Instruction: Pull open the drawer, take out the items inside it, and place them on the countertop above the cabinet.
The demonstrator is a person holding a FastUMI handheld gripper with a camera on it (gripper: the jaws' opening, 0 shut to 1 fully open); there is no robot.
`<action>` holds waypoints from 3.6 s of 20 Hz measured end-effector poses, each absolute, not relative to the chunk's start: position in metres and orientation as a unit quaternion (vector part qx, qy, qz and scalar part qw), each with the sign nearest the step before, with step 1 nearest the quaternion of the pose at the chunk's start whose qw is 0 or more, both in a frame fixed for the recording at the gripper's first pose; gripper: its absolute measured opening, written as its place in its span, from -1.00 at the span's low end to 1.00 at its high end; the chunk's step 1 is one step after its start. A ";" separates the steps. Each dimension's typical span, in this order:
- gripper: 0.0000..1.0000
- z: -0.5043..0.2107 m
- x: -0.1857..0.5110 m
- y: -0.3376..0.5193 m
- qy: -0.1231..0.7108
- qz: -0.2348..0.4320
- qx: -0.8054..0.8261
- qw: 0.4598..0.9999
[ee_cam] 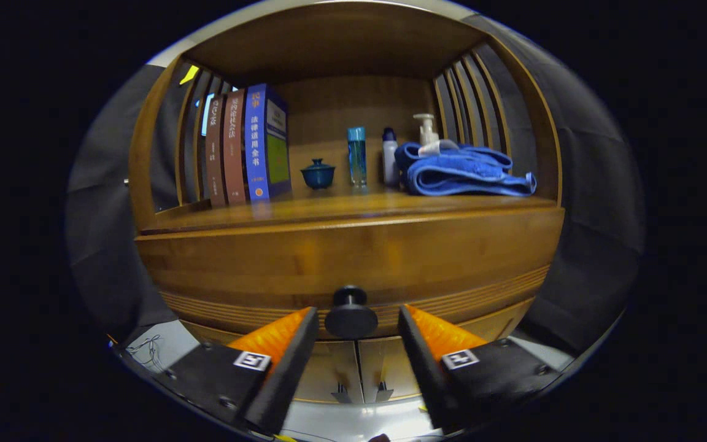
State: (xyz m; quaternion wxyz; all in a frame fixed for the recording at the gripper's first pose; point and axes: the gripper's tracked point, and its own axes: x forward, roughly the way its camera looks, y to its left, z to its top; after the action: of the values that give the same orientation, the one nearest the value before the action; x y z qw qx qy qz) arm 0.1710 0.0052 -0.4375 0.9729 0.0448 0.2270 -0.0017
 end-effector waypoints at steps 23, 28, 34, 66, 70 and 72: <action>-0.47 -0.417 0.080 0.000 0.213 0.014 0.012 0.977; -0.47 -0.410 0.048 -0.004 0.216 0.023 0.016 0.976; -0.47 -0.409 0.023 -0.007 0.217 0.024 0.018 0.976; 0.97 -0.206 0.113 0.007 0.148 0.134 -0.008 0.980; 0.98 -0.230 0.149 0.002 0.280 0.118 0.014 0.953; 0.98 -0.246 0.169 0.008 0.322 0.127 0.003 0.938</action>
State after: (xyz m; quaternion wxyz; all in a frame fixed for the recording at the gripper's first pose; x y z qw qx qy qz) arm 0.1692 0.0076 -0.2460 0.9381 0.0025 0.3222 0.1273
